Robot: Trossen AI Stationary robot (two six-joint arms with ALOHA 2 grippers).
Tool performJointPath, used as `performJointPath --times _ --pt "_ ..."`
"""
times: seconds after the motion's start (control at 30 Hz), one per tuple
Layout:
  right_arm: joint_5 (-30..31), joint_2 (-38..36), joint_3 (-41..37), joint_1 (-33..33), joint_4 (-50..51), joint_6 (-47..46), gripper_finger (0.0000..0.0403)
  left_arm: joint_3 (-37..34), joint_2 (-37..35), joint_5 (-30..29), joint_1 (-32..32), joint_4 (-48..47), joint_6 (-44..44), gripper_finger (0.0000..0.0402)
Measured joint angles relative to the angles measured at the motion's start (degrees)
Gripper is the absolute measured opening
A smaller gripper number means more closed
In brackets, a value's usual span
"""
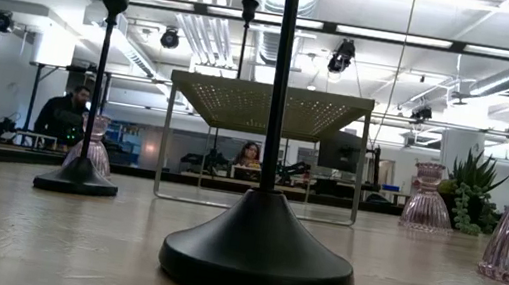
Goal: Pick & Place candle stick holders
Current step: Put the bottom black candle holder on the shelf
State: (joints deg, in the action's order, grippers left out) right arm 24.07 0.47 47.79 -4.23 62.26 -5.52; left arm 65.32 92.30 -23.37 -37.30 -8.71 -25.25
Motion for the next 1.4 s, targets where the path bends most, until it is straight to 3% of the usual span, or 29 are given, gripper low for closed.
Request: performJointPath --times 0.53,0.93,1.13,1.33,1.4 --pt "0.0 0.0 0.0 0.0 0.0 0.0 0.0384 0.0 6.1 0.9 1.2 15.0 6.7 0.0174" --pt "0.0 0.0 0.0 0.0 0.0 0.0 0.0384 0.0 6.2 4.4 3.5 18.5 10.0 0.0154" --pt "0.0 0.0 0.0 0.0 0.0 0.0 0.0384 0.0 6.2 4.5 4.0 19.9 11.1 0.011" --pt "0.0 0.0 0.0 0.0 0.0 0.0 0.0384 0.0 6.2 4.4 4.9 20.0 9.8 0.0026" --pt "0.0 0.0 0.0 0.0 0.0 0.0 0.0384 0.0 6.2 4.4 5.2 20.3 9.5 0.0016"
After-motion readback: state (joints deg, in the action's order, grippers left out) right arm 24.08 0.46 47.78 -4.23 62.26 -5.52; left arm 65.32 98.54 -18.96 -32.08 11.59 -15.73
